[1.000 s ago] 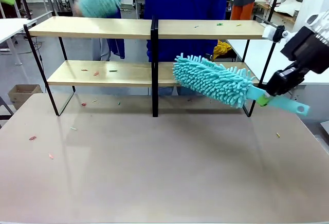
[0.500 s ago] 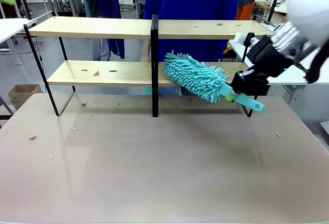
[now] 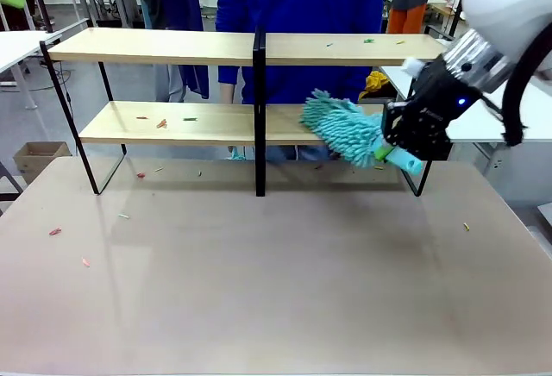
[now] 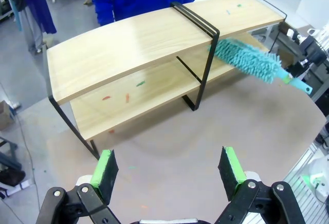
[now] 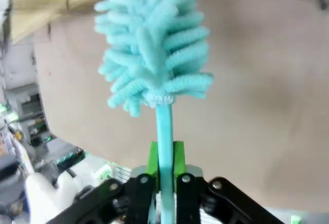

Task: Clean the shelves.
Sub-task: Clean a randomly selected level of the Shelf with the Duster, then clean another randomly selected level of the Shelf with the Duster.

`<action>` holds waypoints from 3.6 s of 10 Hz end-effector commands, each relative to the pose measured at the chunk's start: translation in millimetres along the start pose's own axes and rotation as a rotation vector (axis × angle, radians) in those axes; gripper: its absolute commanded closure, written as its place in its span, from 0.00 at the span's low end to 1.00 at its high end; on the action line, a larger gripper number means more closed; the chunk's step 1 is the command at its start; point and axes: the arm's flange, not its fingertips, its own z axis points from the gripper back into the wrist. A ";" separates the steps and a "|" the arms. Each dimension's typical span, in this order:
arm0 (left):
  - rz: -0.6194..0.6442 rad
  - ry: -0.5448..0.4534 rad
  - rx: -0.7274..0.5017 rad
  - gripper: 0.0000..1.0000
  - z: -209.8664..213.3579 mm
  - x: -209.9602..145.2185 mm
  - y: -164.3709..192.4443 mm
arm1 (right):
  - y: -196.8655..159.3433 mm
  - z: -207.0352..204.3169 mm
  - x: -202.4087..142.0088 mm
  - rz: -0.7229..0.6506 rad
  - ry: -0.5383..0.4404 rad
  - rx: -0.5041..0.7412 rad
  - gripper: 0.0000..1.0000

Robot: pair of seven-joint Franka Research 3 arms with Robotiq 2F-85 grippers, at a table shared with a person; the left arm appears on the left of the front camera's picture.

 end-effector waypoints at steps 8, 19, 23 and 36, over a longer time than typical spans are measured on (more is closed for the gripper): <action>0.000 -0.007 -0.015 0.00 0.3 0.0 0.4 | -11.6 19.2 -32.0 -0.248 -0.293 -0.170 0.87; 0.000 -0.007 -0.015 0.00 0.3 0.0 0.4 | -168.5 198.6 -140.9 1.230 -0.051 0.344 0.87; 0.000 -0.007 -0.015 0.00 0.3 0.0 0.4 | -240.6 297.2 -164.9 1.278 -0.842 0.490 0.87; 0.000 -0.007 -0.015 0.00 0.3 0.0 0.4 | -256.0 316.2 -179.4 1.118 -0.650 0.374 0.87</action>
